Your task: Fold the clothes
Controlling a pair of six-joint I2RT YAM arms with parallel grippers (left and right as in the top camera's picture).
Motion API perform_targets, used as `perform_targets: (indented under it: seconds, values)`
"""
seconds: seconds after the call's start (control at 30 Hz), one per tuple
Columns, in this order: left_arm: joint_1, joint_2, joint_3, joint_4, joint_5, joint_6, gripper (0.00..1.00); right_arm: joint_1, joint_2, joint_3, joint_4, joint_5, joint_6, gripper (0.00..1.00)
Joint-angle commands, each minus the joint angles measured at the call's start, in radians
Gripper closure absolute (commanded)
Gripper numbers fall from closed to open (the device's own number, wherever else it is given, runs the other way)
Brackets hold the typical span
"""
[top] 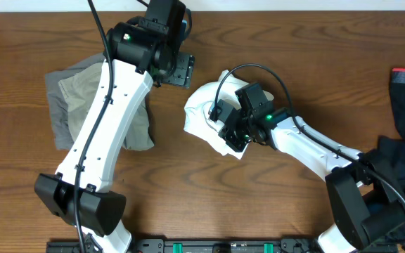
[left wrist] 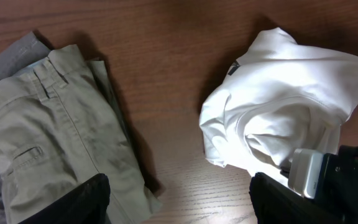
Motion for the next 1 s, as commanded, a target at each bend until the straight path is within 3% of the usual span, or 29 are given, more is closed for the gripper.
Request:
perform_targets:
  seconds: [0.0, 0.3, 0.77, 0.97]
  values:
    - [0.002, 0.000, 0.005, -0.006, -0.005, -0.010, 0.27, 0.004, -0.045, 0.008, -0.013, 0.100, 0.034, 0.99]
    - [0.002, 0.000, 0.005, 0.004, -0.005, -0.009, 0.27, -0.056, -0.247, 0.008, -0.078, 0.183, 0.107, 0.99]
    - [0.002, 0.000, 0.005, 0.006, -0.005, -0.010, 0.27, -0.086, -0.236, 0.005, -0.420, 0.206, 0.188, 0.99]
    - [0.002, 0.001, 0.005, 0.012, -0.005, -0.010, 0.26, -0.078, -0.232, -0.008, -0.457, 0.149, 0.173, 0.95]
